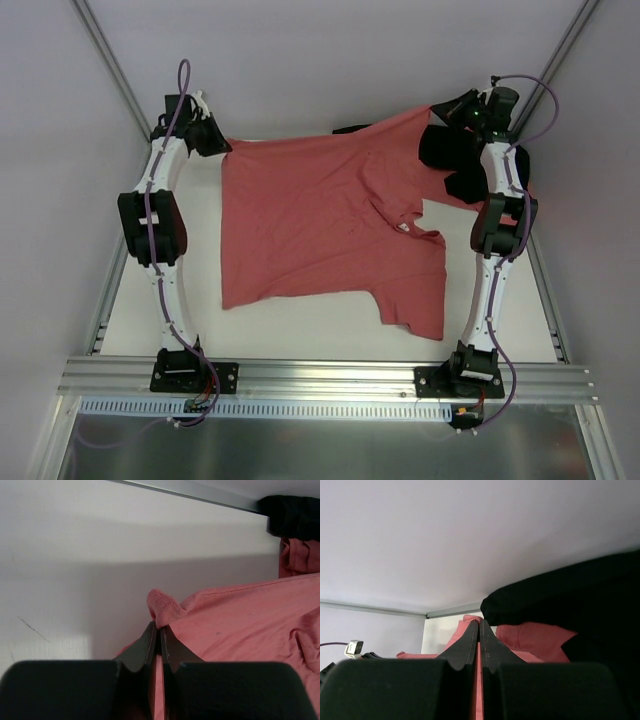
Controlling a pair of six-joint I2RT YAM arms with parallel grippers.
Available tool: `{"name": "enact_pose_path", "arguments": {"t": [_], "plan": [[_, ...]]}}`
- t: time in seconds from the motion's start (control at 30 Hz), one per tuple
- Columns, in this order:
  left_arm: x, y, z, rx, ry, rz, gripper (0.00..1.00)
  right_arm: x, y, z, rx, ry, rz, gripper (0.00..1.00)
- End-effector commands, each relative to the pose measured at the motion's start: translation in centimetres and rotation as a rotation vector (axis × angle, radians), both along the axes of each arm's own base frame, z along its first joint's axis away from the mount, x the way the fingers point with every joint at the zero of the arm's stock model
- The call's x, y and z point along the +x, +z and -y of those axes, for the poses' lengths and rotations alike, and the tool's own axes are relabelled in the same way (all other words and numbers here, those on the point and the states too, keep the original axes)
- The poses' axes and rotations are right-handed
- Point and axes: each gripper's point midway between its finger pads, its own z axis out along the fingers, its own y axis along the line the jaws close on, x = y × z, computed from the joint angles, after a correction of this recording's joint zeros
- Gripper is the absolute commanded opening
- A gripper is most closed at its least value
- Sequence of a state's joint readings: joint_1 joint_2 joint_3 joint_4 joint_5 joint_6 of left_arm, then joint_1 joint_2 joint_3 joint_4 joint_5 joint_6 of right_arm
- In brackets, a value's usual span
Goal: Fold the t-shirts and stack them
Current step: Flatten out the tshirt
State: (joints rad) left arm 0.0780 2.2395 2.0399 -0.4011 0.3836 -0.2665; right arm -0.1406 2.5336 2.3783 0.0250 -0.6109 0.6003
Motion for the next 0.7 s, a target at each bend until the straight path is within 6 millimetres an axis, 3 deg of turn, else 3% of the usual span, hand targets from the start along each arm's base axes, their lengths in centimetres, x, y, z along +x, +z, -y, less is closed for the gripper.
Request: {"name": "enact_pose_path", "arguments": {"t": [0.0,0.17,0.2,0.23,0.27,0.3,0.33,0.4,0.57,0.63,0.67], "plan": [[0.4,5.5,-2.2,0.062,0.024,0.127,0.0,1.4,6.2,2.4,-0.061,-0.079,0.208,0.0],[0.0,5.1,-2.2,0.052,0.02,0.116,0.0,1.5,7.1,3.3,-0.072,-0.109,0.231,0.0],[0.0,5.1,-2.1,0.044,0.019,0.115,0.0,1.5,6.7,3.3,-0.074,-0.11,0.22,0.02],[-0.1,5.2,-2.1,0.04,0.018,0.114,0.02,1.5,6.3,3.7,-0.08,-0.126,0.21,0.11],[-0.1,5.3,-2.0,0.031,0.021,0.113,0.05,1.2,6.1,3.9,-0.096,-0.135,0.201,0.6],[-0.2,5.2,-1.8,0.027,0.019,0.11,0.09,1.2,6.2,4.2,-0.117,-0.154,0.213,0.92],[-0.3,5.3,-2.0,0.028,0.025,0.11,0.42,1.0,6.4,4.4,-0.141,-0.166,0.215,0.99],[-0.6,5.9,-2.1,0.044,0.031,0.121,0.98,0.4,7.2,5.0,-0.23,-0.178,0.228,1.0],[-1.6,8.5,-2.1,0.07,0.015,0.164,0.99,-2.1,10.0,5.1,-0.369,-0.141,0.238,1.0],[-2.4,8.8,-2.0,0.066,0.014,0.156,0.99,-4.6,10.8,5.2,-0.4,-0.133,0.184,0.99],[-3.3,10.5,-1.6,0.044,0.021,0.174,0.99,-5.6,10.7,5.2,-0.4,-0.129,0.157,0.99]]}}
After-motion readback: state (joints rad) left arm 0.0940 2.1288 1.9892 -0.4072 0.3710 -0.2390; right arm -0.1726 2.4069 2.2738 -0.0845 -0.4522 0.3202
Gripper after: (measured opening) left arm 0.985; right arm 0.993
